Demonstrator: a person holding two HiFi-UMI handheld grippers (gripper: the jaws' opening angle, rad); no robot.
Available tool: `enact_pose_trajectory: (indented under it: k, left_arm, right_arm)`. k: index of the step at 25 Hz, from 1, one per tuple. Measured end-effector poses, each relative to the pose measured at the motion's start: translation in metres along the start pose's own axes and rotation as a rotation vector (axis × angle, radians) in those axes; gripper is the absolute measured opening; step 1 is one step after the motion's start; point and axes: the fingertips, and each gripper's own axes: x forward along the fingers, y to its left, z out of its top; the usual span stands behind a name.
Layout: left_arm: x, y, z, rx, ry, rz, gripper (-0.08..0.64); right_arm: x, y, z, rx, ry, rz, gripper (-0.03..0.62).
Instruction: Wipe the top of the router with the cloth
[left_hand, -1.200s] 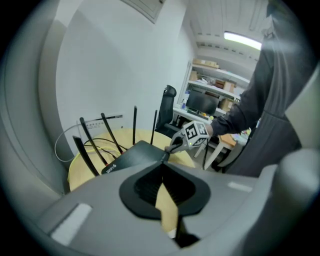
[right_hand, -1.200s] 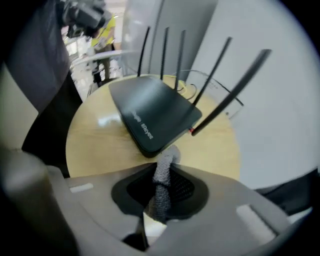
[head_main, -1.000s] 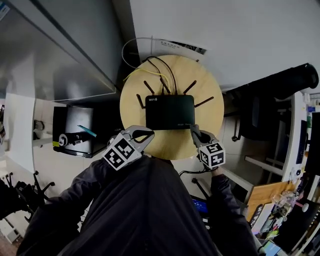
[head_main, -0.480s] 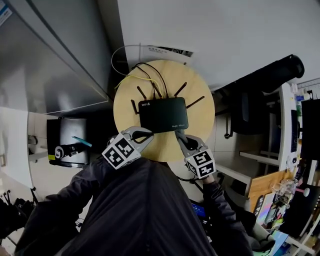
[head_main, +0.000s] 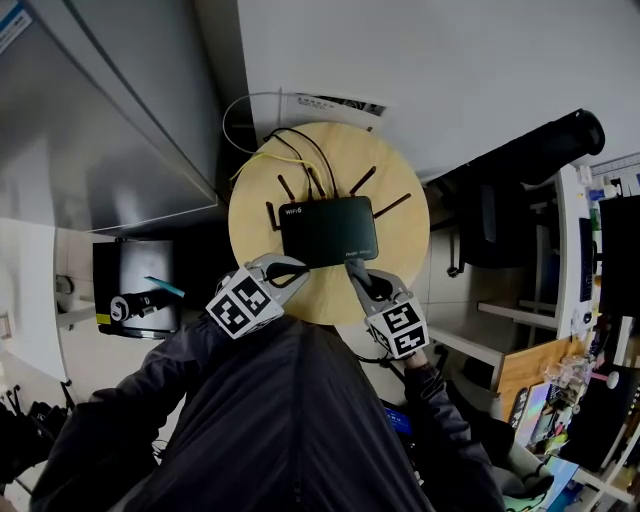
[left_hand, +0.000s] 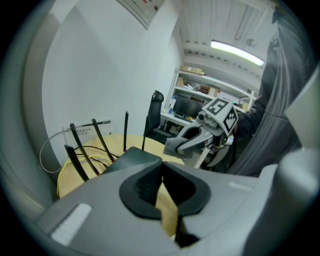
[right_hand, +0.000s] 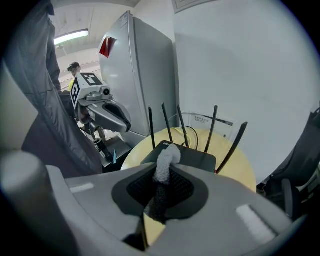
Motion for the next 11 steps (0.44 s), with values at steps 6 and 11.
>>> enact_pose_trajectory:
  k: [6, 11]
  left_arm:
    - [-0.0029, 0.0038, 0.0011, 0.005, -0.011, -0.002, 0.0]
    - [-0.0043, 0.0039, 0.0018, 0.009, -0.014, -0.006, 0.0]
  right_arm:
    - [0.0015, 0.0035, 0.006, -0.003, -0.002, -0.003, 0.035]
    - [0.0011, 0.0041, 0.0081, -0.01, -0.004, -0.009, 0.035]
